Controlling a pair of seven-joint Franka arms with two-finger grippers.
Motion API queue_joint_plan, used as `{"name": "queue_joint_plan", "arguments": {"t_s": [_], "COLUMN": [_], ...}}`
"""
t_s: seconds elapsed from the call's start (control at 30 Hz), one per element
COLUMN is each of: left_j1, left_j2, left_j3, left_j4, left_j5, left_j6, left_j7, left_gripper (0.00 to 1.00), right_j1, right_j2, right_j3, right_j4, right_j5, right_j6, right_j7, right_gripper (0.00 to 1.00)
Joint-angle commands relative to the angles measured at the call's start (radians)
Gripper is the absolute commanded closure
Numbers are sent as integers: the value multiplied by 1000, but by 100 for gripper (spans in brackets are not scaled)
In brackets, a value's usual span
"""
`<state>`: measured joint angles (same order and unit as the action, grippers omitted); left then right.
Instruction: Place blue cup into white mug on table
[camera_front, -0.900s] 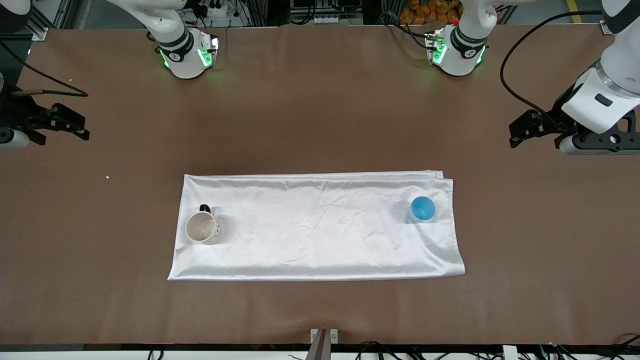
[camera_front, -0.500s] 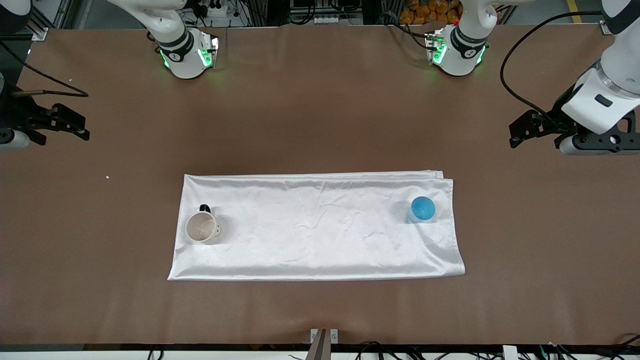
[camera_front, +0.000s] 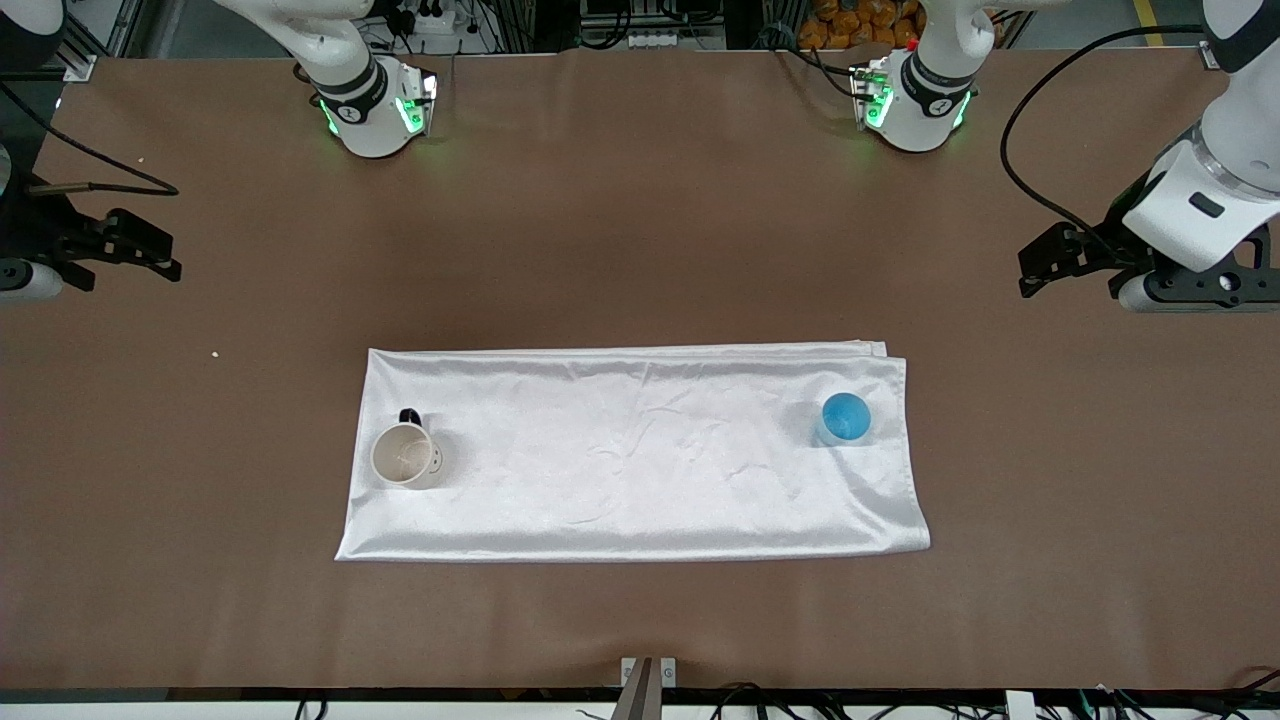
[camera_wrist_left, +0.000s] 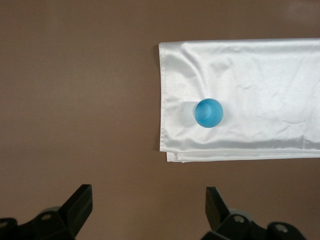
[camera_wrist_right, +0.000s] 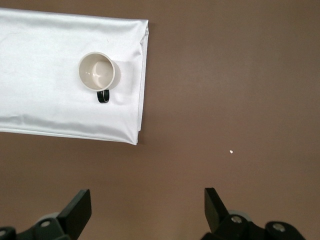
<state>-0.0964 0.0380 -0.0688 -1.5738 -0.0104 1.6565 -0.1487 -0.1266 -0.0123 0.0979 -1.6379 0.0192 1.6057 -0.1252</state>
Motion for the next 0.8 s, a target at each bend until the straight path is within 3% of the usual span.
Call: {"name": "queue_joint_plan", "arguments": {"t_s": [0.0, 0.4, 0.77], "left_j1": [-3, -16, -59], "left_j2": [23, 79, 201], "left_j3": [3, 3, -2], "left_j4": [24, 23, 25], "left_j5": [29, 27, 29], "left_j6": [-11, 46, 115], "left_j7": [23, 67, 49], "left_gripper": [0, 0, 0], "right_j1": [-5, -2, 5], "right_j2": [14, 41, 94], "right_j3": [2, 3, 3], "right_j4": [7, 6, 3], "right_j5": [14, 18, 19], "right_j6": [-9, -4, 37], "right_j7": [1, 1, 3], "right_gripper": [0, 0, 0]}}
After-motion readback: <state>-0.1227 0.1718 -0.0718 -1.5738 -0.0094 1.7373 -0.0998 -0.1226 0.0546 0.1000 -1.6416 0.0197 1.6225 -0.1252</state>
